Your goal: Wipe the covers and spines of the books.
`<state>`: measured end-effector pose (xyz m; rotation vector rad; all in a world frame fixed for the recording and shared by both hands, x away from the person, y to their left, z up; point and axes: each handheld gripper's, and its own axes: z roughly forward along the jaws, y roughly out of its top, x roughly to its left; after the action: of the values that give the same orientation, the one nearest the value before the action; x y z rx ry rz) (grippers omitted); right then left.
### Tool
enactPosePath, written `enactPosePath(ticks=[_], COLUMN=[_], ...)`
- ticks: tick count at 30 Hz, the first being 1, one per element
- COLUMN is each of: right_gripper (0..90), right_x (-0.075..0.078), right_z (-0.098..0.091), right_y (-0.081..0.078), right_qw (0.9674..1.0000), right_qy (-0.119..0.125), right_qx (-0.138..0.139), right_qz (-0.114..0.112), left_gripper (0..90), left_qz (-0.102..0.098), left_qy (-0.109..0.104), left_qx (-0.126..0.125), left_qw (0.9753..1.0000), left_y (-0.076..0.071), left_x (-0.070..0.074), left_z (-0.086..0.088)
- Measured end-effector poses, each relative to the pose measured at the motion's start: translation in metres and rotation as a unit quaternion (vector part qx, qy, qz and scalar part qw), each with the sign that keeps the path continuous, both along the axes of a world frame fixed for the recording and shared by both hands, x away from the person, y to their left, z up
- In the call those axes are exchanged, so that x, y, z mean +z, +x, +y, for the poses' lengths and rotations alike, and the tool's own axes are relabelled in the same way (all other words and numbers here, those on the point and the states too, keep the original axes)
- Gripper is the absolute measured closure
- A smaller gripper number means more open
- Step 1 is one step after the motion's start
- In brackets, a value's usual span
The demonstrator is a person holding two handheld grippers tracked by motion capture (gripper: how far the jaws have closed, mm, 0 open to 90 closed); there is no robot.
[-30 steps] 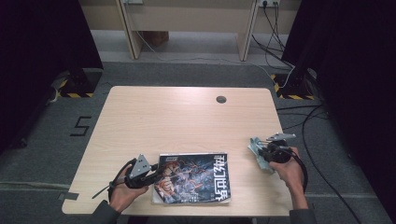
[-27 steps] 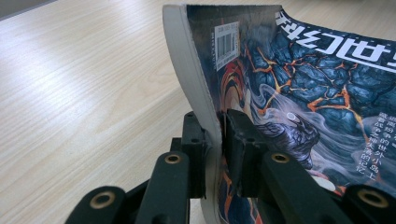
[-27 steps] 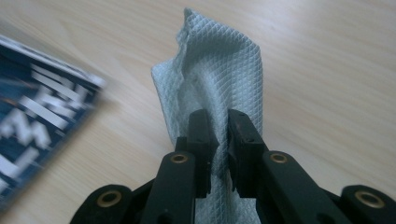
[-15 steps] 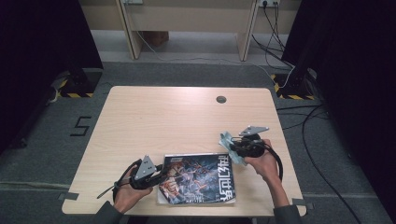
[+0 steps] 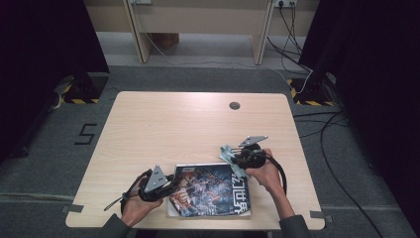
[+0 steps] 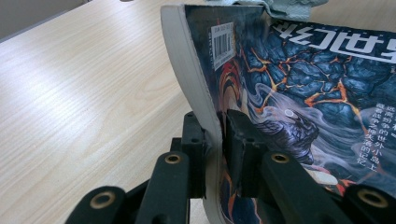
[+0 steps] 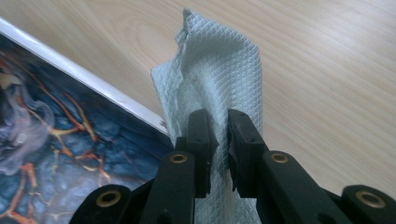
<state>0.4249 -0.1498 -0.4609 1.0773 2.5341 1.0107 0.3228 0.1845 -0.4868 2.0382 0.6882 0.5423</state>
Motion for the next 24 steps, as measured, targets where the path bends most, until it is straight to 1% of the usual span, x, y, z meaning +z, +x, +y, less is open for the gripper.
enactPosePath(ticks=[4,6,7,8,11,12,13,14,15,17,18,19,20,22,24], right_gripper=[80.7,80.6,80.6,80.6,80.5,80.5,80.5,80.5,80.4,80.4,80.4,80.4,80.4,80.4,80.4], right_x=[0.003,0.007,0.007,0.009,0.011,0.01,0.01,0.008,0.007,0.004,0.004,0.001,0.0,-0.003,-0.004], right_z=[0.013,0.02,0.02,0.027,0.029,0.028,0.026,0.024,0.02,0.013,0.013,0.007,0.005,0.0,-0.004], right_y=[-0.005,-0.008,-0.008,-0.009,-0.009,-0.008,-0.008,-0.007,-0.006,-0.003,-0.003,-0.001,0.0,0.002,0.003], right_qw=[0.9998,0.9996,0.9996,0.9991,0.9991,0.999,0.9991,0.9992,0.9996,0.9998,0.9998,0.9999,0.9999,0.9998,0.9997], right_qy=[0.002,0.007,0.007,0.016,0.011,0.016,0.021,0.021,0.015,0.01,0.01,0.007,0.008,0.004,0.006], right_qx=[0.017,0.027,0.027,0.038,0.039,0.04,0.036,0.033,0.026,0.017,0.017,0.006,0.0,-0.007,-0.013], right_qz=[-0.009,-0.008,-0.008,-0.013,-0.009,-0.009,-0.003,-0.003,0.001,0.004,0.004,0.01,0.013,0.015,0.017], left_gripper=[77.7,77.7,77.7,77.5,77.4,77.4,77.3,77.3,77.3,77.2,77.2,77.2,77.1,77.0,76.9], left_qz=[0.001,0.0,0.0,0.001,-0.002,-0.003,-0.003,-0.004,-0.004,-0.003,-0.003,-0.002,-0.002,-0.002,-0.001], left_qy=[0.003,0.002,0.002,0.003,-0.001,-0.001,-0.001,0.0,0.0,0.002,0.002,0.003,0.003,0.002,0.0], left_qx=[0.0,0.0,0.0,0.0,0.0,-0.001,-0.001,-0.001,-0.001,-0.004,-0.004,-0.005,-0.004,-0.004,-0.003], left_qw=[1.0,1.0,1.0,1.0,1.0,1.0,1.0,1.0,1.0,1.0,1.0,1.0,1.0,1.0,1.0], left_y=[0.001,0.001,0.001,0.001,0.0,0.0,0.0,0.0,0.0,-0.001,-0.001,0.0,0.0,0.0,0.0], left_x=[0.0,-0.001,-0.001,-0.001,-0.001,-0.001,0.0,0.0,0.0,0.0,0.0,0.0,0.0,-0.001,0.0], left_z=[0.0,0.0,0.0,0.0,0.0,0.0,0.0,0.0,0.0,0.0,0.0,0.0,0.0,0.001,0.001])
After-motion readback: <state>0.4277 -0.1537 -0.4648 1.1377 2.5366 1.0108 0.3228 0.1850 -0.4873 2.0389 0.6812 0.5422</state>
